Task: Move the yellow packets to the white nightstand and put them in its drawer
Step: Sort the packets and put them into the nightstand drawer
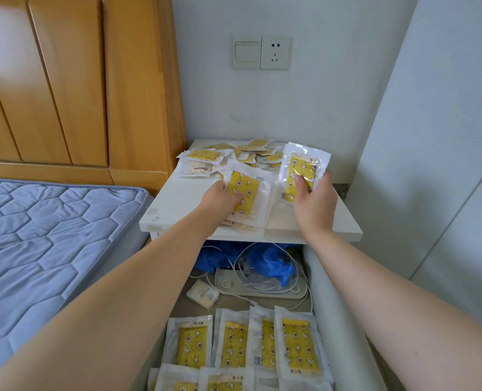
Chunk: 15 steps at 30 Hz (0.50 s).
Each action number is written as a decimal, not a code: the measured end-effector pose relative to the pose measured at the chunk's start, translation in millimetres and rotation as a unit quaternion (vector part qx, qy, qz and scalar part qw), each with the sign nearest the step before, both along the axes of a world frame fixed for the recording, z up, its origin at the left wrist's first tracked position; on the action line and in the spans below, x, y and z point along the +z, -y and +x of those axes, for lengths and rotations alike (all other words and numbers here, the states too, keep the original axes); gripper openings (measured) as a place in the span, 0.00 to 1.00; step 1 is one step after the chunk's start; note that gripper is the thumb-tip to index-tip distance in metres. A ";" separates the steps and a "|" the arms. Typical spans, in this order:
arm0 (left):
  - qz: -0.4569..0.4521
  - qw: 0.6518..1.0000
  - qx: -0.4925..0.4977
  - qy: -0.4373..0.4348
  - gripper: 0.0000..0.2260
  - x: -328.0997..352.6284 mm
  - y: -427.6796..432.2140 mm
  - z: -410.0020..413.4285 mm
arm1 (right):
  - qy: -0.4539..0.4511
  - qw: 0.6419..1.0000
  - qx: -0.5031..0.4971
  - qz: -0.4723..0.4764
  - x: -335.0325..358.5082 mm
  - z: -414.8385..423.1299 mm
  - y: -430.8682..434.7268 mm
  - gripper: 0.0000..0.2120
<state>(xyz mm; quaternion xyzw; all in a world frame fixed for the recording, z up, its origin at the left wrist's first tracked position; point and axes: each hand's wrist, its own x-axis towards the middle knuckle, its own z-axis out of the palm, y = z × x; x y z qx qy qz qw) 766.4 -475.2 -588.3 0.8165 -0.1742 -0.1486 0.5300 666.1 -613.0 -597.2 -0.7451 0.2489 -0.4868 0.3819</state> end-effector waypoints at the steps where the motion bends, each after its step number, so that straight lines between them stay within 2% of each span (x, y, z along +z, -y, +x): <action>1: -0.026 1.000 0.003 0.007 0.07 -1.5 -7.0 -8.0 | 0.013 1.000 0.016 -0.012 -1.0 -6.7 -7.3 0.13; 4: -0.099 0.993 -0.054 -0.024 0.04 -10.4 -32.2 -29.0 | 0.060 0.996 0.055 -0.032 -7.7 -28.8 -30.0 0.13; 6: -0.112 0.988 -0.092 -0.058 0.03 -22.3 -51.8 -38.2 | 0.063 0.993 0.084 -0.047 -18.6 -40.6 -40.6 0.13; 9: -0.045 0.994 -0.093 -0.029 0.04 -53.9 -76.2 -41.8 | 0.005 0.987 0.130 -0.090 -43.5 -51.8 -47.9 0.14; 11: 0.037 0.995 -0.088 0.015 0.07 -76.1 -84.5 -37.7 | -0.046 0.978 0.138 -0.147 -61.9 -58.3 -50.7 0.14; 13: 0.139 0.984 -0.092 0.061 0.08 -90.5 -87.4 -30.7 | -0.095 0.961 0.155 -0.209 -77.9 -63.9 -53.9 0.13; 15: 0.205 0.972 -0.086 0.076 0.10 -99.0 -88.6 -23.7 | -0.163 0.944 0.179 -0.223 -90.4 -64.8 -56.8 0.12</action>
